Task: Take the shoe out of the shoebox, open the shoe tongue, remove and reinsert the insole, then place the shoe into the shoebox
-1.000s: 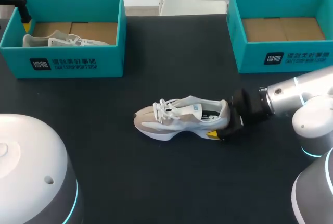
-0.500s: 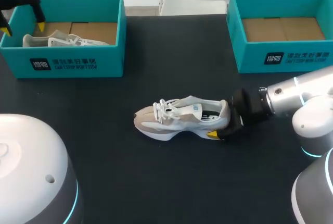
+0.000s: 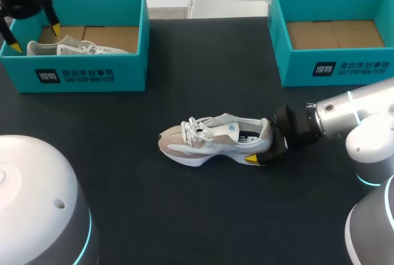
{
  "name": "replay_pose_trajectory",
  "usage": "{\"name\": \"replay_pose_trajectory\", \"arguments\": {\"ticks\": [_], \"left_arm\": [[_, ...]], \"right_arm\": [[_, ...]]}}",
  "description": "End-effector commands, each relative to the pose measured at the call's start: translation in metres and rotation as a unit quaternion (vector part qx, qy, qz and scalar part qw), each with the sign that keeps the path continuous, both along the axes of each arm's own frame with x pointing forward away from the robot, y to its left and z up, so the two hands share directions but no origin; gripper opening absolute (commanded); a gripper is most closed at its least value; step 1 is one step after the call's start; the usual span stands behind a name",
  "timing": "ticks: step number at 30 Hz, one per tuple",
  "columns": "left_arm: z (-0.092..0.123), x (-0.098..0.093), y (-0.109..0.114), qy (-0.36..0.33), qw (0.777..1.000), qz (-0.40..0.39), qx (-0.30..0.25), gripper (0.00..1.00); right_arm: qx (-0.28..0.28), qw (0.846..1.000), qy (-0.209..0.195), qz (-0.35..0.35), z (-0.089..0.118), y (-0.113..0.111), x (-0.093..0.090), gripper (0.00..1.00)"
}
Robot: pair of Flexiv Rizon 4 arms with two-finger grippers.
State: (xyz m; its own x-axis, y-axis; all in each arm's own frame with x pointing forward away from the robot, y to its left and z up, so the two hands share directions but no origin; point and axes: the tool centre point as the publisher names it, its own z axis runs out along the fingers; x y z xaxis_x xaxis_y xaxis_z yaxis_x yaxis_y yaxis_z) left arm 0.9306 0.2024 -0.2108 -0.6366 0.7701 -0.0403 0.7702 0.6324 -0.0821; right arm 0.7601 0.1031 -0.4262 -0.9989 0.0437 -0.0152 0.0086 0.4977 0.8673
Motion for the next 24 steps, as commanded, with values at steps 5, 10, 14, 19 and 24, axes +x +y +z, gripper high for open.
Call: {"name": "replay_pose_trajectory", "arguments": {"ticks": [5, 10, 14, 19, 24], "left_arm": [[-0.003, -0.060, -0.071, -0.080, 0.850, 0.521, 0.012, 1.00], [-0.003, -0.078, -0.114, -0.068, 0.756, 0.650, 0.028, 1.00], [-0.011, -0.087, -0.154, -0.063, 0.696, 0.712, 0.064, 1.00], [-0.026, -0.089, -0.196, -0.051, 0.613, 0.786, 0.059, 1.00], [-0.030, -0.091, -0.213, -0.046, 0.596, 0.799, 0.063, 1.00]], "right_arm": [[-0.002, 1.000, 0.000, -0.001, -0.004, 0.003, -0.001, 0.00], [-0.002, 1.000, 0.000, -0.001, -0.004, 0.003, -0.001, 0.00], [-0.002, 1.000, 0.000, -0.001, -0.004, 0.003, -0.001, 0.00], [-0.002, 1.000, 0.000, -0.001, -0.004, 0.003, -0.001, 0.00], [-0.002, 1.000, 0.000, -0.001, -0.004, 0.003, -0.001, 0.00]]}}
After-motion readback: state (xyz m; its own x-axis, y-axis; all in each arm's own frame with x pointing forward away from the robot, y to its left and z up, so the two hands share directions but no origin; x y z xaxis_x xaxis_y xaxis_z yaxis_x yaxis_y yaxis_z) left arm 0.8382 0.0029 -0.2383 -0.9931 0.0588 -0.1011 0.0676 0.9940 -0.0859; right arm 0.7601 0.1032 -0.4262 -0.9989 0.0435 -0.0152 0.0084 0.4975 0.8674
